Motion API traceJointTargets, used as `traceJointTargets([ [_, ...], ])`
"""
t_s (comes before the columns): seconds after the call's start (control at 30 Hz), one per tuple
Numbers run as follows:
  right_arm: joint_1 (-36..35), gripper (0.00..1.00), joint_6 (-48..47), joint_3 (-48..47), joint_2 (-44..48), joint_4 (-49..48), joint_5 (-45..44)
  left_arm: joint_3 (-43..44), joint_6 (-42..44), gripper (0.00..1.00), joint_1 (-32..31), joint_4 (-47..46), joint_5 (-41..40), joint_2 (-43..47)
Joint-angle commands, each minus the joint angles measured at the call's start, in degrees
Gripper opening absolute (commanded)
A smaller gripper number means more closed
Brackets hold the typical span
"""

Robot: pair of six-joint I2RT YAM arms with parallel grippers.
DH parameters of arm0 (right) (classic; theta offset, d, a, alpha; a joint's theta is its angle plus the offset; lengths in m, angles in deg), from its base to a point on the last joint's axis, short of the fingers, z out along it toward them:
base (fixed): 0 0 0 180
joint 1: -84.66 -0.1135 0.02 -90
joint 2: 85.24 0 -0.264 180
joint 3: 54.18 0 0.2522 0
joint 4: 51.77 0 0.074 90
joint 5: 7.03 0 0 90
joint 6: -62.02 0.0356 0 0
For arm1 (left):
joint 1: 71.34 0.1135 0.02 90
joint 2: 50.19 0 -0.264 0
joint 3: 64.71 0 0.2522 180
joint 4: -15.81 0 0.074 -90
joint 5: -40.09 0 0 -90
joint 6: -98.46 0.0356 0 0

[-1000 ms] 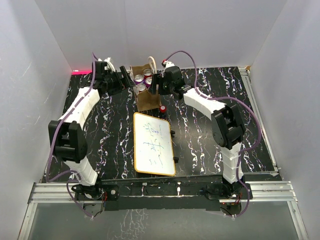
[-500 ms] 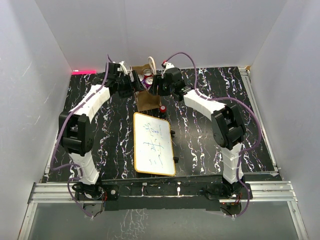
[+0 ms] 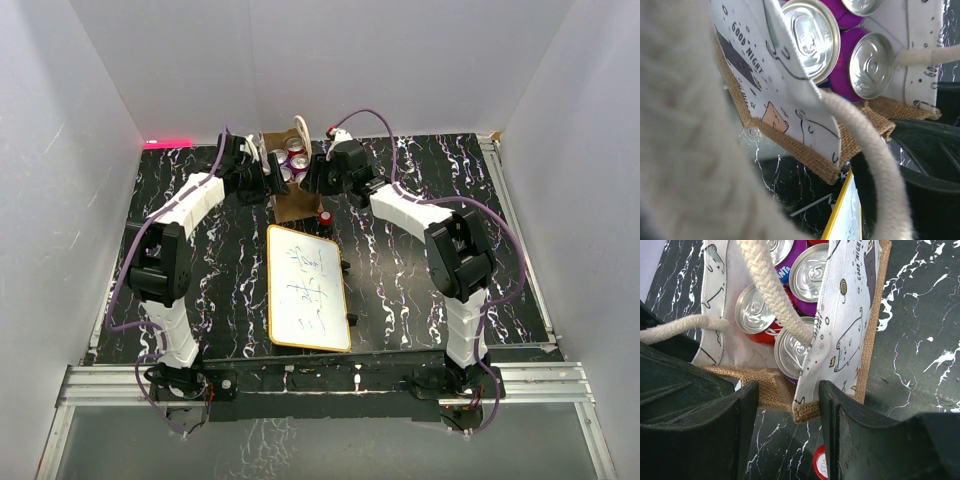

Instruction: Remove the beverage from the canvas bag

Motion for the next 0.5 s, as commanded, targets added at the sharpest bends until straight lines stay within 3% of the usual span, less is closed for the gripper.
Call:
traceJointTargets([
  [0.0, -0.28, 0.51, -3.57, 3.89, -0.68, 9.08, -1.93, -1.91, 1.70, 0.91, 0.27, -1.40, 3.19, 3.94],
  [0.13, -0.28, 0.51, -3.63, 4.91, -0.43, 8.88, -1.82, -2.97, 0.55, 0.97, 0.26, -4.35, 4.71, 6.75],
  [0.47, -0.37, 0.49, -2.97, 6.29, -0.23, 8.14, -0.21, -0.28, -5.18, 0.97, 0.25, -6.97, 1.72, 2.68],
])
